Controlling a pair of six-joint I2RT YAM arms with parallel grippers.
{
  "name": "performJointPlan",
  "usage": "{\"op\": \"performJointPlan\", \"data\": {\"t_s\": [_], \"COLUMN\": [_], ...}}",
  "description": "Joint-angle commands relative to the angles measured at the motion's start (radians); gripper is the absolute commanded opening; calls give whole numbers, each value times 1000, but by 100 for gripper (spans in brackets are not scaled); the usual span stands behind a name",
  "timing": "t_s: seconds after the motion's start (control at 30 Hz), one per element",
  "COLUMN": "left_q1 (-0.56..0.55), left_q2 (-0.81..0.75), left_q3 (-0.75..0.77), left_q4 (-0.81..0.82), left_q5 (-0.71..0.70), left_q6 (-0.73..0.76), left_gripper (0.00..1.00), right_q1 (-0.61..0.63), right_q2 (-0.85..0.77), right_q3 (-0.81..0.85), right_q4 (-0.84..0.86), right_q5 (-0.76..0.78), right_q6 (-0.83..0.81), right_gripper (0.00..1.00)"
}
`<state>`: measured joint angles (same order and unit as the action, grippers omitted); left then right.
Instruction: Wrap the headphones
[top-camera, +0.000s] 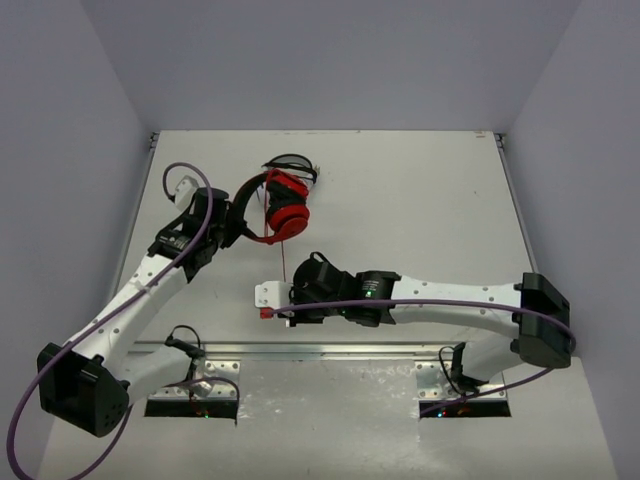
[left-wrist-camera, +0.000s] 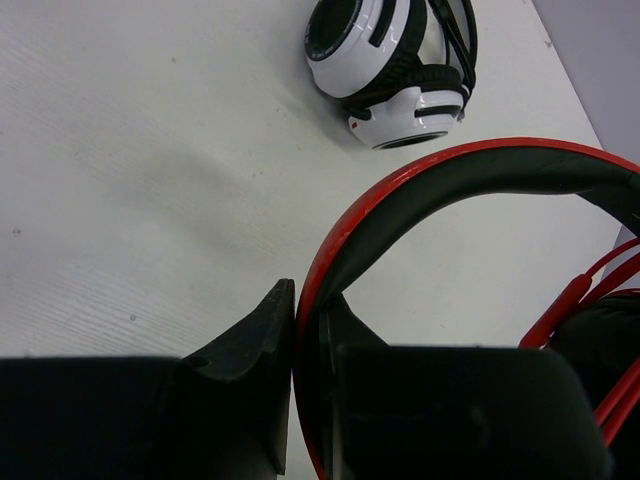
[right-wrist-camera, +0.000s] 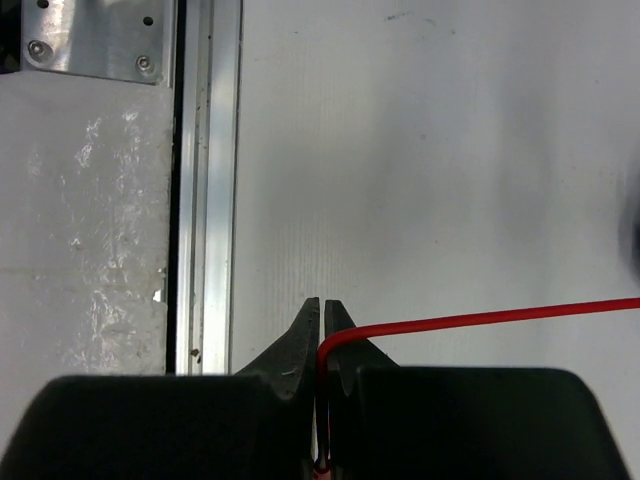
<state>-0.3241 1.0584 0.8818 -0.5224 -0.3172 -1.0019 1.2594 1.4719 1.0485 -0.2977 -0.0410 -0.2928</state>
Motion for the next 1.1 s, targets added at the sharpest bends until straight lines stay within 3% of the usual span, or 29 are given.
{"op": "performJointPlan", "data": {"t_s": [0.0, 0.33, 0.73, 0.9, 1.07], "left_q1": [36, 74, 88, 97, 99], "left_q2": [-37, -60, -129, -120, -107], "left_q3": [95, 140, 82, 74, 42], "left_q4": [142, 151, 156, 162, 190], "left_q5": [0, 59, 84, 75, 38], "left_q6": [-47, -43, -53, -47, -52], "left_gripper": [0, 0, 0, 0, 0], "right_q1": [29, 28, -5, 5, 26], "right_q2": [-39, 22, 185, 203, 199], "right_q3": [-37, -81, 91, 114, 180], "right_q4": [106, 232, 206, 167, 79], "right_q5": [-33, 29, 144, 83, -104], "right_q6": [35, 26, 44, 49, 58], "right_gripper": [1, 1, 1, 1, 1]}}
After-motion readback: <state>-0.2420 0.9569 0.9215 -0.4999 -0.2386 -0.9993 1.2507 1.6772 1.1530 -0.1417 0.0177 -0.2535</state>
